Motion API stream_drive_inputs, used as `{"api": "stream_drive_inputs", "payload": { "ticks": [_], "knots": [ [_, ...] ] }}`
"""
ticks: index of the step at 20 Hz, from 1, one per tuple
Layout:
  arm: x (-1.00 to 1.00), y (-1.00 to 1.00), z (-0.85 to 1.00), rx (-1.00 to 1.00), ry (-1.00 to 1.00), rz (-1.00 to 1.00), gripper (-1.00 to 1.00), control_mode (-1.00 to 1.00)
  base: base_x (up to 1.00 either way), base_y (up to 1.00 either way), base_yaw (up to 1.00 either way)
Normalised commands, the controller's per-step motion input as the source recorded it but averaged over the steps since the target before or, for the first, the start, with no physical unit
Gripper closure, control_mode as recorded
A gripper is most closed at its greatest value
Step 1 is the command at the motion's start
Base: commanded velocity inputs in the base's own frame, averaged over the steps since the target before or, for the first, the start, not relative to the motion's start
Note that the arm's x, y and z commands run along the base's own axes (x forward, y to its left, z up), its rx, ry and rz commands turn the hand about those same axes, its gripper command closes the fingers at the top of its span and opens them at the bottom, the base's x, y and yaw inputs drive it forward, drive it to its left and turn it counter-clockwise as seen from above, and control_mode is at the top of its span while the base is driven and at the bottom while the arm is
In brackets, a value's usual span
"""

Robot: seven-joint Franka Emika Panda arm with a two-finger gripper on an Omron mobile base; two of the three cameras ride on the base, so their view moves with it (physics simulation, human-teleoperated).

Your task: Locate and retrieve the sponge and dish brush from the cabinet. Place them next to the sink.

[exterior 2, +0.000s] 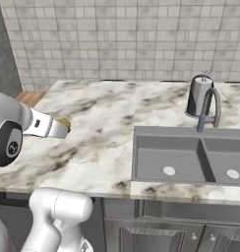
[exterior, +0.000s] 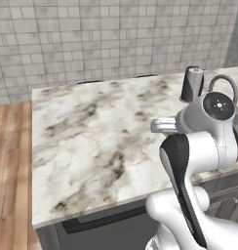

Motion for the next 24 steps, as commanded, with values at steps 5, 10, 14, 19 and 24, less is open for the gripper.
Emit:
{"api": "stream_drive_inputs", "payload": {
  "ticks": [5,10,14,19,24],
  "knots": [
    [0.00,0.00,0.00,0.00,0.00,0.00,1.00,1.00,0.28,-0.51,0.07],
    [0.00,0.00,0.00,0.00,0.00,0.00,1.00,1.00,0.15,-0.75,0.00],
    [0.00,0.00,0.00,0.00,0.00,0.00,1.00,1.00,0.33,-0.12,0.00],
    [0.56,0.01,-0.04,0.01,0.00,0.01,1.00,-1.00,0.00,0.00,0.00],
    [0.91,-0.03,-0.11,0.04,0.03,0.04,1.00,-1.00,0.00,0.00,0.00]
  ]
}}
